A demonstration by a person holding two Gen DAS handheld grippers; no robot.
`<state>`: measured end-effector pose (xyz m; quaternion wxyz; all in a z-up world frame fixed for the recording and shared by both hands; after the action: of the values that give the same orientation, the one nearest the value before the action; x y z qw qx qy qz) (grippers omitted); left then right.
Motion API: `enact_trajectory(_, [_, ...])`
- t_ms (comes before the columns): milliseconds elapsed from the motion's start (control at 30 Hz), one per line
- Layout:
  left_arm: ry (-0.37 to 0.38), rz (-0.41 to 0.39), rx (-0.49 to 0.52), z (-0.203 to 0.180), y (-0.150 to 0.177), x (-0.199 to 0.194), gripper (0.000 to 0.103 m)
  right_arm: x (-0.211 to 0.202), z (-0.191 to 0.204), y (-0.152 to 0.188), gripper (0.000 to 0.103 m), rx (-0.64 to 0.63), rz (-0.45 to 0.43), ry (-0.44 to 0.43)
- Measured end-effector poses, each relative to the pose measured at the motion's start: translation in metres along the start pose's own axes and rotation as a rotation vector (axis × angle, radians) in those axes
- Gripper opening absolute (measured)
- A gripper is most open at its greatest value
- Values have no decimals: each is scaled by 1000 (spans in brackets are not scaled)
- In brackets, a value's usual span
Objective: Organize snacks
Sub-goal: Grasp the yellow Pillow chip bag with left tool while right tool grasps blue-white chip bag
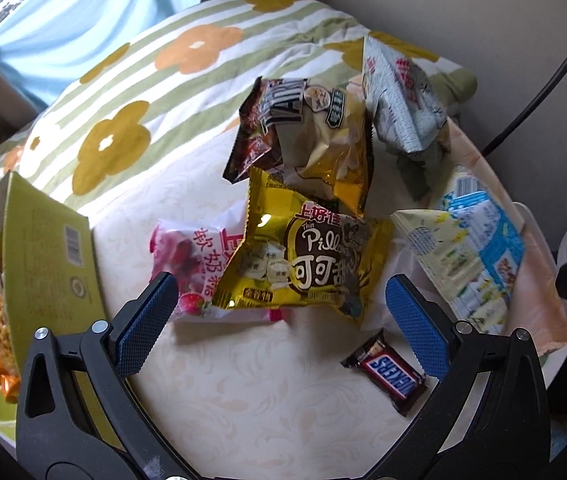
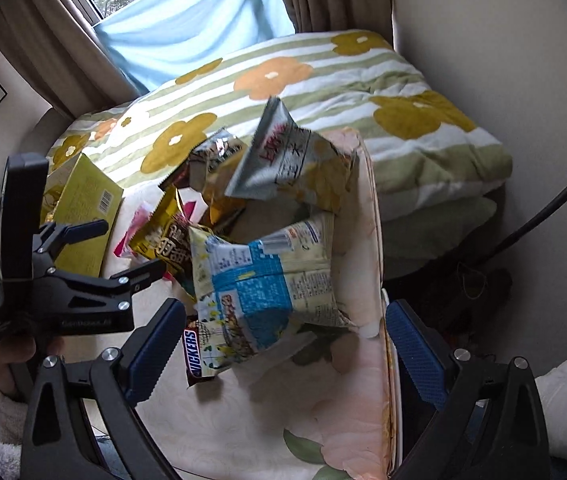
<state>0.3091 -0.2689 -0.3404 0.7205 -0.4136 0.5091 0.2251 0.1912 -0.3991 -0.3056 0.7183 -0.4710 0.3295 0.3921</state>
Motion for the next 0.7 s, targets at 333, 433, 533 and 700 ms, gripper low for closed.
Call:
enact_trajectory(333, [70,55,69,-8,-4,36,102,30,-3,18,100,235,38,-73])
enact_trajectory(433, [89,60,76,-8,-6,42,99,36,-1,20,100,319,46,-111])
enact_trajectory(533, [119,77,94,-10,-5,48,79,38,-1,18,100,413,41,-143])
enact_trajectory(700, [134,74,113,-10,-8,52,75,46,-6,11,100,591,50,-172])
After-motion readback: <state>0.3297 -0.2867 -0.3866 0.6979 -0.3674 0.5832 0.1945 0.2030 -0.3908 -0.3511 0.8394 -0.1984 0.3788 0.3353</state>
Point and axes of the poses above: each gripper's, at about its wrist camera, not at the fingertips, and x roughly the way its jaws point, z to its left, y to its underside, the point moved 10 cm from there along x, roughly the way its jaws point, and after that the axes turned 3 degrees about -y, right-handed, at the moved point
